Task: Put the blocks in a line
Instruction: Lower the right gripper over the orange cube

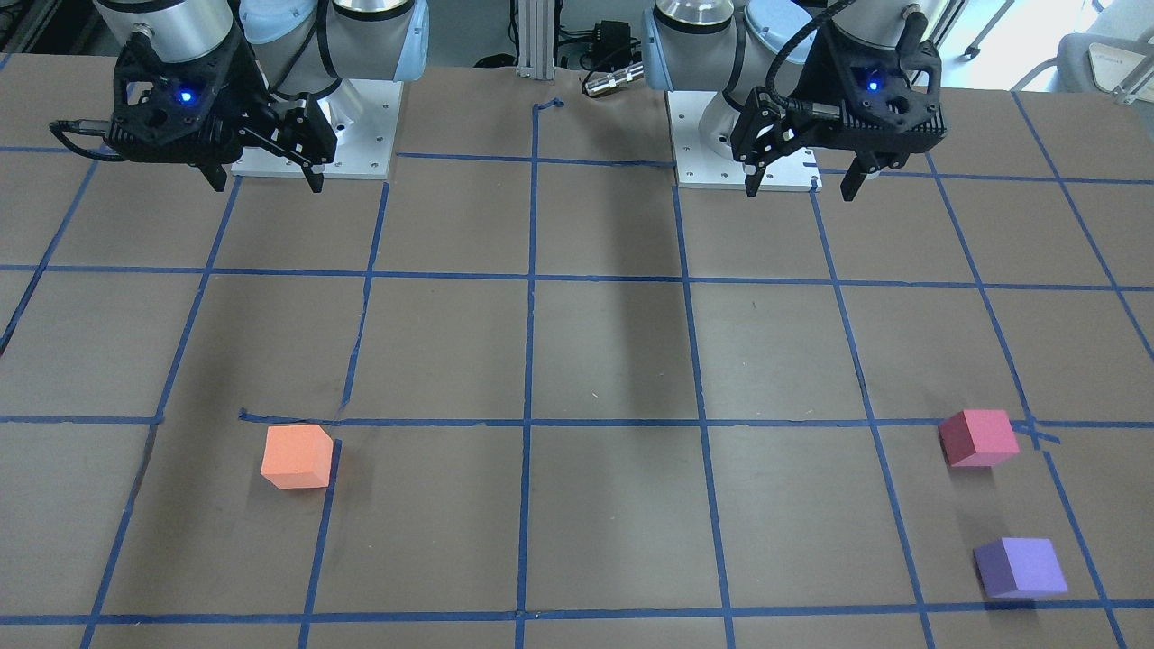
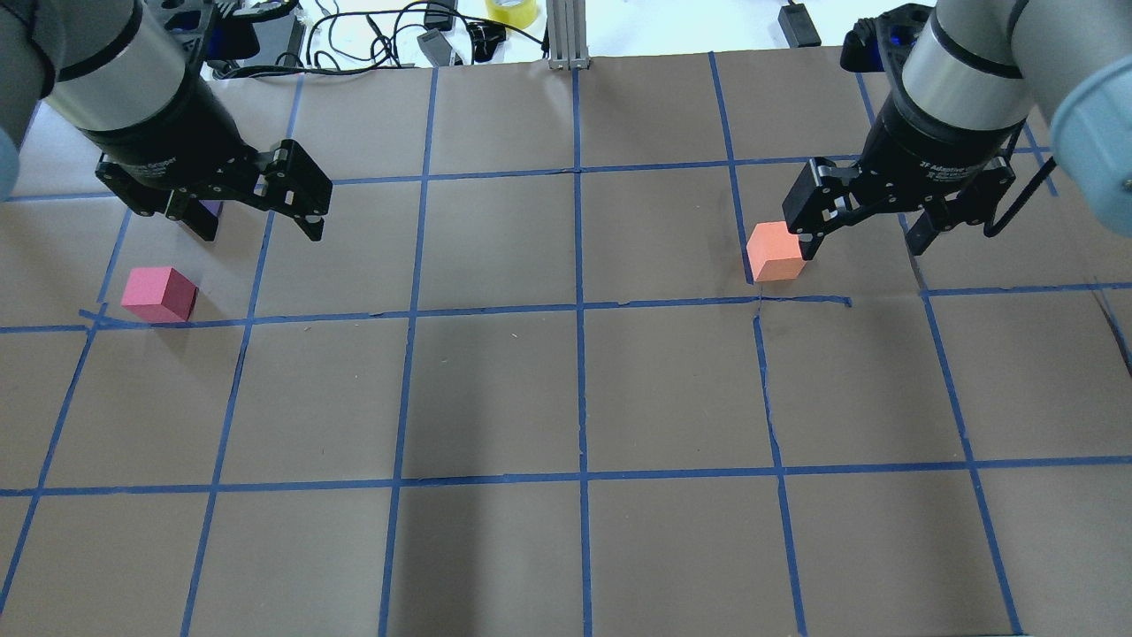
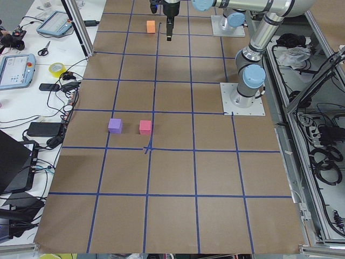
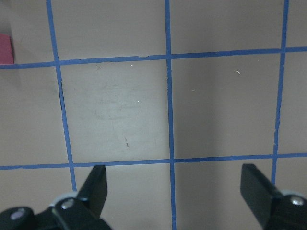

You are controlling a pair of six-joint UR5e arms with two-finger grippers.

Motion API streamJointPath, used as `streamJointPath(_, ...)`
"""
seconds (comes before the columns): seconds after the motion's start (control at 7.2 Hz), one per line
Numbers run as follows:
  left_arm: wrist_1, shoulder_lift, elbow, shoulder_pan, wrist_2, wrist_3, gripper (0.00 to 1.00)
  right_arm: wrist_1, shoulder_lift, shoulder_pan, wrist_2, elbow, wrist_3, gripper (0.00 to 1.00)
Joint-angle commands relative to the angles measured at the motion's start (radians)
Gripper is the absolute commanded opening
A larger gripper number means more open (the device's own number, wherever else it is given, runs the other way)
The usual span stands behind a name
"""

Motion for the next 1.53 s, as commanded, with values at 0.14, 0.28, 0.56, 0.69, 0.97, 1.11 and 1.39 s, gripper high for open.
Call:
streamJointPath(0.14,0.000,0.002,0.000,0.000,0.002,0.000,1.00,0.001,0.001,0.000,-0.004,0.000,-0.001,1.00)
streamJointPath(0.28,-0.002,0.002,0.000,0.001,0.002,0.000,1.00,0.001,0.009,0.000,-0.003,0.003,-0.003,1.00)
streamJointPath(0.56,-0.003,0.003,0.000,0.001,0.002,0.000,1.00,-0.003,0.009,0.000,-0.010,0.008,-0.006,1.00)
streamJointPath(0.69,-0.006,0.003,0.000,0.001,0.002,0.000,1.00,-0.002,0.003,0.000,-0.010,0.008,-0.003,1.00)
streamJointPath(0.97,-0.006,0.003,0.000,0.001,0.002,0.000,1.00,0.000,0.003,0.000,-0.009,0.008,-0.008,1.00)
streamJointPath(1.11,-0.008,0.003,0.000,0.001,0.002,0.000,1.00,0.001,0.001,0.000,-0.012,0.008,-0.009,1.00)
streamJointPath(1.39,-0.008,0.003,0.000,0.001,0.002,0.000,1.00,0.001,0.014,0.000,-0.012,0.006,-0.018,1.00)
